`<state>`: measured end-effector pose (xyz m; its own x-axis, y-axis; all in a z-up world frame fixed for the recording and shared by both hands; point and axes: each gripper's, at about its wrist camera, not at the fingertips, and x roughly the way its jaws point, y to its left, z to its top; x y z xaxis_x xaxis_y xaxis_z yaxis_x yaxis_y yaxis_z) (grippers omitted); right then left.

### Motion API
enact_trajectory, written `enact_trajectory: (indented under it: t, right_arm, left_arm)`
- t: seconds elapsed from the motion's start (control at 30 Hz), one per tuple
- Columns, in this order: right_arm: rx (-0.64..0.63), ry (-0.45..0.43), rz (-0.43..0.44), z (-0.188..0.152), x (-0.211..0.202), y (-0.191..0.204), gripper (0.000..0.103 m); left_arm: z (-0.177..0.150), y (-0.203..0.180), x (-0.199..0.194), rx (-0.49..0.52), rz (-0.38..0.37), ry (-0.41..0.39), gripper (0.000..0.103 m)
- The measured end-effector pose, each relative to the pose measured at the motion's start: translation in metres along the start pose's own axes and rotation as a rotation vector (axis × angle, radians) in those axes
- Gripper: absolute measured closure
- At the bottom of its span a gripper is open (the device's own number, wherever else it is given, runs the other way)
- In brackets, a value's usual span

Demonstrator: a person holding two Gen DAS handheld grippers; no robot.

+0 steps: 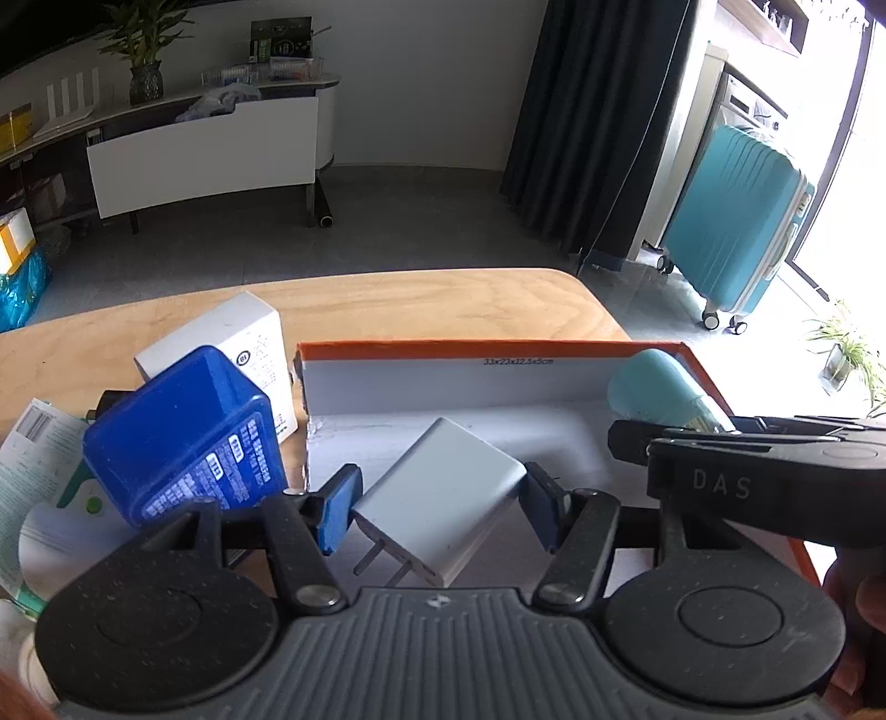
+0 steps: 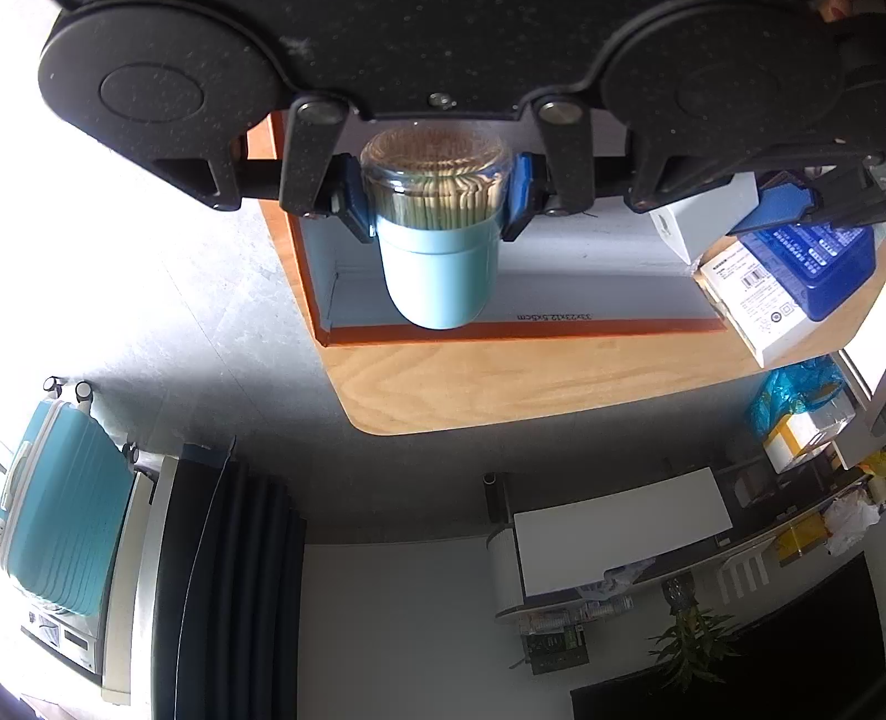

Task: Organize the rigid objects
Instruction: 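Carry the white charger with the left gripper while the right carries the toothpick holder to the tray, then lower the charger into the tray and open the left gripper while the right releases the toothpick holder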

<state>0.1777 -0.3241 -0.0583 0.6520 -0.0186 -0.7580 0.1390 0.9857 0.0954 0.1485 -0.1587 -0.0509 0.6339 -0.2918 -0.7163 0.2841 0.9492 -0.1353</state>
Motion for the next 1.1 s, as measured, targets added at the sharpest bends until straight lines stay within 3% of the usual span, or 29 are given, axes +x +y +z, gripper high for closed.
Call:
enact_trajectory:
  t: [0.13,0.33,0.43,0.5,0.53,0.57,0.7,0.83,0.97,1.1]
  right_arm:
    - [0.018,-0.029,0.016,0.004,0.000,-0.004,0.043]
    - [0.032,-0.136,0.047,0.010,-0.036,-0.014,0.037]
    - [0.026,-0.183,0.006,0.009,-0.053,-0.019,0.036]
    - [0.037,-0.199,0.002,0.007,-0.062,-0.024,0.036]
    - [0.042,-0.204,-0.008,0.006,-0.065,-0.024,0.035]
    - [0.039,-0.206,-0.014,0.004,-0.068,-0.025,0.034]
    - [0.062,-0.206,-0.022,-0.007,-0.077,-0.027,0.033]
    - [0.068,-0.219,-0.029,-0.018,-0.092,-0.021,0.032]
    - [0.067,-0.208,-0.036,-0.029,-0.103,-0.013,0.031]
    - [0.058,-0.189,-0.027,-0.041,-0.110,-0.006,0.030]
  left_arm:
    - [0.002,-0.001,0.007,0.005,-0.003,0.008,0.040]
    - [0.006,-0.011,0.015,0.014,-0.034,0.011,0.040]
    - [0.008,-0.019,0.019,0.014,-0.069,0.016,0.040]
    - [0.008,-0.022,0.016,0.017,-0.087,0.002,0.034]
    - [0.009,-0.024,0.014,0.021,-0.083,-0.001,0.020]
    - [0.009,-0.024,0.010,0.028,-0.077,-0.012,0.014]
    - [0.010,-0.021,-0.009,0.039,-0.065,-0.025,0.012]
    - [0.008,-0.017,-0.030,0.052,-0.002,-0.028,0.010]
    - [-0.003,-0.011,-0.054,0.056,0.055,-0.040,0.002]
    - [-0.016,-0.002,-0.073,0.032,0.071,-0.049,0.002]
